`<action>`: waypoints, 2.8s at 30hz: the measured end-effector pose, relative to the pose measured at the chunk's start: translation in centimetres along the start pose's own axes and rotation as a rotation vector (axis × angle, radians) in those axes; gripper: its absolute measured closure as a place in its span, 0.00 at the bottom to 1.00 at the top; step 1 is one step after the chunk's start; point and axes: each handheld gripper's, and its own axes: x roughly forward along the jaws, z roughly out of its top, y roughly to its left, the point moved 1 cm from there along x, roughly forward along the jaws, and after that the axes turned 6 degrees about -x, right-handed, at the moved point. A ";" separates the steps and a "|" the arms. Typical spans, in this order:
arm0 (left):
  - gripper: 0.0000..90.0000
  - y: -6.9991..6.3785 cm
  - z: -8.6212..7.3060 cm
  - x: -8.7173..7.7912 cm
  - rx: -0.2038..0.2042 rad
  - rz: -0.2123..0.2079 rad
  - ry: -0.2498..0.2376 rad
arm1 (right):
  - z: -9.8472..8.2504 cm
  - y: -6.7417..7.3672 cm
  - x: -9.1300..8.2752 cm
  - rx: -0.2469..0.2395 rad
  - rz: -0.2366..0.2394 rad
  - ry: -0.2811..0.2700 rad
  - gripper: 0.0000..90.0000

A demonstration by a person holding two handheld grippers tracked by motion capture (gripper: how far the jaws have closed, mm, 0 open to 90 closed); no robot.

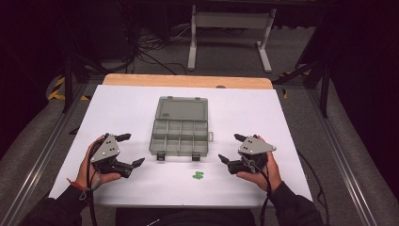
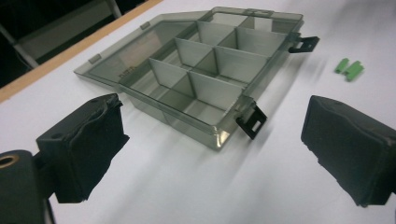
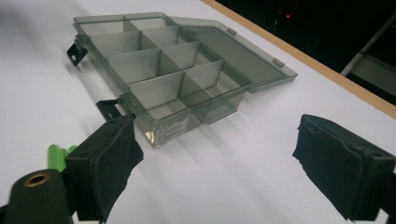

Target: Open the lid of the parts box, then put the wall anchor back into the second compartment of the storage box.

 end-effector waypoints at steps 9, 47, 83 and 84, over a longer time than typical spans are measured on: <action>0.06 -0.6 -0.7 -0.2 0.006 -0.027 0.022 | -0.3 1.3 0.1 -0.006 0.041 0.012 0.14; 0.08 -0.8 -0.8 0.1 0.005 -0.038 0.034 | 0.3 5.0 4.4 -0.033 0.298 0.141 0.60; 0.07 -0.6 -0.6 0.0 -0.016 -0.036 0.009 | 0.4 5.5 7.1 -0.064 0.421 0.223 0.94; 0.07 -0.6 -0.5 0.1 -0.013 -0.034 0.008 | 0.4 5.5 7.1 -0.069 0.415 0.225 0.94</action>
